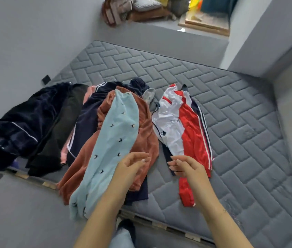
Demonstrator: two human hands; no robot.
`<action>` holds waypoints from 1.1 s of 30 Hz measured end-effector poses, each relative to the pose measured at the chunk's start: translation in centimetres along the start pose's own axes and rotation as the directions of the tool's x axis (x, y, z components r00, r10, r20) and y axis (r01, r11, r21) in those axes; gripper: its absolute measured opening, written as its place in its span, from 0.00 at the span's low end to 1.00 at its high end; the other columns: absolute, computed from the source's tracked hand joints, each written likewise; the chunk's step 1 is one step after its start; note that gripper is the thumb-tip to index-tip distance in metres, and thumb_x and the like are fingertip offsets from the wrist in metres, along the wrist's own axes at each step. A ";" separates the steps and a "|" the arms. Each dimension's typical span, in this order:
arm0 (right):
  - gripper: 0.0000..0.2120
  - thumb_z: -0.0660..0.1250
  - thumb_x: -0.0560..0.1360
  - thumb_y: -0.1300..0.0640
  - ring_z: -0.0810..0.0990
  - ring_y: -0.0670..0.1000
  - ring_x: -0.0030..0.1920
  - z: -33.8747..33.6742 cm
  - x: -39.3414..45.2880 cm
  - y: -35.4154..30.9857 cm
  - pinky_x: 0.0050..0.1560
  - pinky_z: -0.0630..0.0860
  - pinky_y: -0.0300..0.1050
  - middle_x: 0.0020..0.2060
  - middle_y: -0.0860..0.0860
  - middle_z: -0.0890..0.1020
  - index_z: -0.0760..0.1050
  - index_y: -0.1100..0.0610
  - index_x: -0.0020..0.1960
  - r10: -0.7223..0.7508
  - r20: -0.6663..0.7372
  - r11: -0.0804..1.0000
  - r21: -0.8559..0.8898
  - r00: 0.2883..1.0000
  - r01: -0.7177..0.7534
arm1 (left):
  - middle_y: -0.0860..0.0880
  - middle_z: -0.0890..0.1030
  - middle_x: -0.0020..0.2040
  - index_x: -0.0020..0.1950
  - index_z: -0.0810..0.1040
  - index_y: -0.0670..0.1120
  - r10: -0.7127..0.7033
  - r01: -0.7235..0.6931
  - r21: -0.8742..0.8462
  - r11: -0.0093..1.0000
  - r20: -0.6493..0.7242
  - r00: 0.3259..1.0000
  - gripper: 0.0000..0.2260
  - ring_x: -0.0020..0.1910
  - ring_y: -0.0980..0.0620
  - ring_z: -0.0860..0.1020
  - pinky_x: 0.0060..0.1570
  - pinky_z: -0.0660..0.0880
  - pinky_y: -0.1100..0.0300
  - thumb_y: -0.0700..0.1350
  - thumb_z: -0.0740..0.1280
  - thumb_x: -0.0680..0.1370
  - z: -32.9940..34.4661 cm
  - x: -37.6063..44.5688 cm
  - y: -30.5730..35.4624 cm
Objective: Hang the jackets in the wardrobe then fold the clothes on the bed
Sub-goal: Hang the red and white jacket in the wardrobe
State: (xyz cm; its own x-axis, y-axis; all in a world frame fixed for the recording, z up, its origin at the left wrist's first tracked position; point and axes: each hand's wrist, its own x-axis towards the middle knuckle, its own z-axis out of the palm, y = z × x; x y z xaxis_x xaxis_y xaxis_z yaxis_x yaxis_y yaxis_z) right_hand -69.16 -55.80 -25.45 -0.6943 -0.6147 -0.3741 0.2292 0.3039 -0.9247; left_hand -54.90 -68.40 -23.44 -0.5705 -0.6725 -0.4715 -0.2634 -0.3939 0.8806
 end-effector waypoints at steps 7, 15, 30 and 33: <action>0.08 0.63 0.79 0.63 0.84 0.48 0.46 -2.0 7.5 -1.6 0.48 0.77 0.40 0.44 0.51 0.87 0.81 0.59 0.52 0.045 -0.167 0.994 0.102 0.985 -0.028 | 0.49 0.86 0.49 0.52 0.82 0.45 -0.106 0.102 0.031 0.994 0.137 0.985 0.09 0.47 0.55 0.83 0.53 0.76 0.59 0.36 0.63 0.80 3.4 10.6 1.5; 0.09 0.64 0.78 0.62 0.84 0.45 0.45 -7.2 22.1 -2.1 0.44 0.77 0.36 0.45 0.50 0.86 0.81 0.57 0.53 0.065 -0.123 0.991 0.124 0.990 -0.050 | 0.51 0.86 0.46 0.52 0.83 0.46 -0.145 0.144 0.017 0.989 0.067 0.987 0.09 0.44 0.57 0.83 0.48 0.77 0.61 0.36 0.66 0.77 10.4 24.5 2.3; 0.09 0.65 0.77 0.63 0.83 0.45 0.49 -12.9 48.6 8.9 0.48 0.76 0.34 0.47 0.47 0.85 0.82 0.52 0.50 0.164 0.034 0.986 -0.049 0.986 -0.162 | 0.43 0.68 0.72 0.76 0.62 0.44 -0.312 0.333 0.020 0.943 -0.297 0.902 0.30 0.65 0.46 0.72 0.58 0.69 0.56 0.43 0.71 0.77 19.4 54.4 -10.7; 0.10 0.65 0.77 0.63 0.83 0.43 0.48 -13.1 49.5 12.3 0.45 0.74 0.31 0.45 0.46 0.85 0.82 0.53 0.51 0.205 0.022 0.978 -0.048 0.979 -0.203 | 0.43 0.64 0.75 0.78 0.56 0.43 -0.305 0.321 -0.001 0.947 -0.319 0.898 0.36 0.71 0.44 0.69 0.66 0.68 0.55 0.43 0.73 0.76 18.8 59.1 -14.0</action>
State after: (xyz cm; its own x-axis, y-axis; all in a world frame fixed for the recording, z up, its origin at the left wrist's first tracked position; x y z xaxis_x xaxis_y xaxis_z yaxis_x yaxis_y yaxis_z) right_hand -109.65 -72.92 -54.45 -0.6176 -0.5555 -0.5568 0.3323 0.4574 -0.8248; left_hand -99.53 -90.84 -62.69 -0.1839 -0.6833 -0.7066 -0.4318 -0.5897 0.6825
